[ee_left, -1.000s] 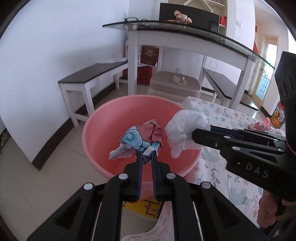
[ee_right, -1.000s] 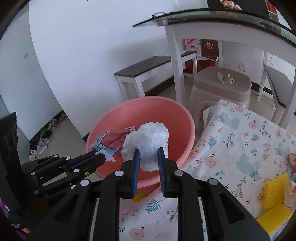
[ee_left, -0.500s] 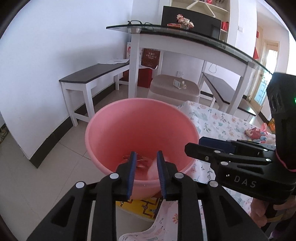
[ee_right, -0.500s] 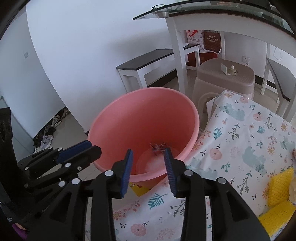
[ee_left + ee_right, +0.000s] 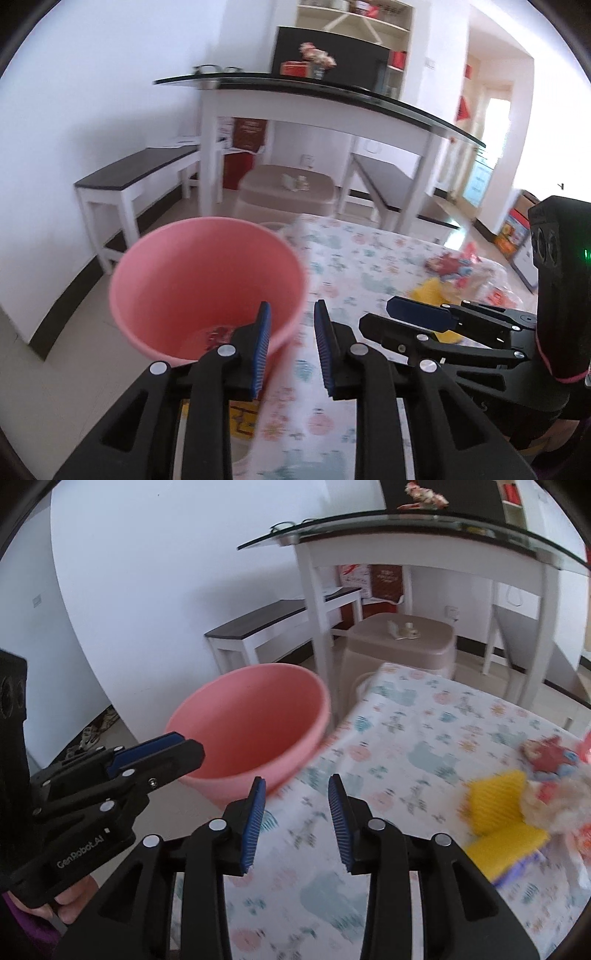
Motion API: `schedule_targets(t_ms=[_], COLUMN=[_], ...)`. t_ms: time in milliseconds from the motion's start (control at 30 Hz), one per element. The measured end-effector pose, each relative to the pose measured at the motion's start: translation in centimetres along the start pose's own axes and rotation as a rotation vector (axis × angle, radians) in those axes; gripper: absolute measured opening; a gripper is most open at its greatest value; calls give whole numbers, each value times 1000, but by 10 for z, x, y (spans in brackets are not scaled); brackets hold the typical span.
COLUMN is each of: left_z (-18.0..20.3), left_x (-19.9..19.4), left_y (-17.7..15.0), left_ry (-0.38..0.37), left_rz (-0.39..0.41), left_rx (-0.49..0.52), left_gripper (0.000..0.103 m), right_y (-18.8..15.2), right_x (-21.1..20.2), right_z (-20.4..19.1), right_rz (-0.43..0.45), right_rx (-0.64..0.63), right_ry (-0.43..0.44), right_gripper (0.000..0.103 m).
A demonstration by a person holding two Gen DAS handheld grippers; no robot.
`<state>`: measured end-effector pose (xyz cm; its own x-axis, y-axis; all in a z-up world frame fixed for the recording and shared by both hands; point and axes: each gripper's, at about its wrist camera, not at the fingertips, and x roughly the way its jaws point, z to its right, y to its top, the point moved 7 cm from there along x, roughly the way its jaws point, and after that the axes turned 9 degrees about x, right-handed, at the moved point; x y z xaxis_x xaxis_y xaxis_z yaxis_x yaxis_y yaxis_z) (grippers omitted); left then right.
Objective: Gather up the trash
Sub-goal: 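Move both tools back over the trash pile on the table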
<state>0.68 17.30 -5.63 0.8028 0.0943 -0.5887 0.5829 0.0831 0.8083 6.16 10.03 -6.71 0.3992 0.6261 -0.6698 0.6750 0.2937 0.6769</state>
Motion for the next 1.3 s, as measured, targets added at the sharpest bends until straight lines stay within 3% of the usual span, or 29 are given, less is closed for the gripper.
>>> schedule_targets(t_ms=[433, 867, 1100, 1233, 1300], left_z=[96, 189, 226, 235, 239], left_x=[11, 36, 59, 77, 86], left_y=[0, 24, 37, 42, 43], left_ry=[-215, -389, -416, -406, -398], left_rz=[-31, -44, -65, -89, -102], left_rx=[129, 286, 398, 443, 472], left_gripper=[23, 23, 23, 23, 23], right_y=[-28, -58, -60, -59, -56], right_x=[-75, -136, -149, -157, -161], right_z=[74, 185, 214, 228, 235], right_rz=[92, 179, 196, 217, 225], right_rx=[82, 318, 381, 403, 416], right_ry=[-154, -317, -343, -359, -367], right_gripper=[36, 36, 36, 48, 48])
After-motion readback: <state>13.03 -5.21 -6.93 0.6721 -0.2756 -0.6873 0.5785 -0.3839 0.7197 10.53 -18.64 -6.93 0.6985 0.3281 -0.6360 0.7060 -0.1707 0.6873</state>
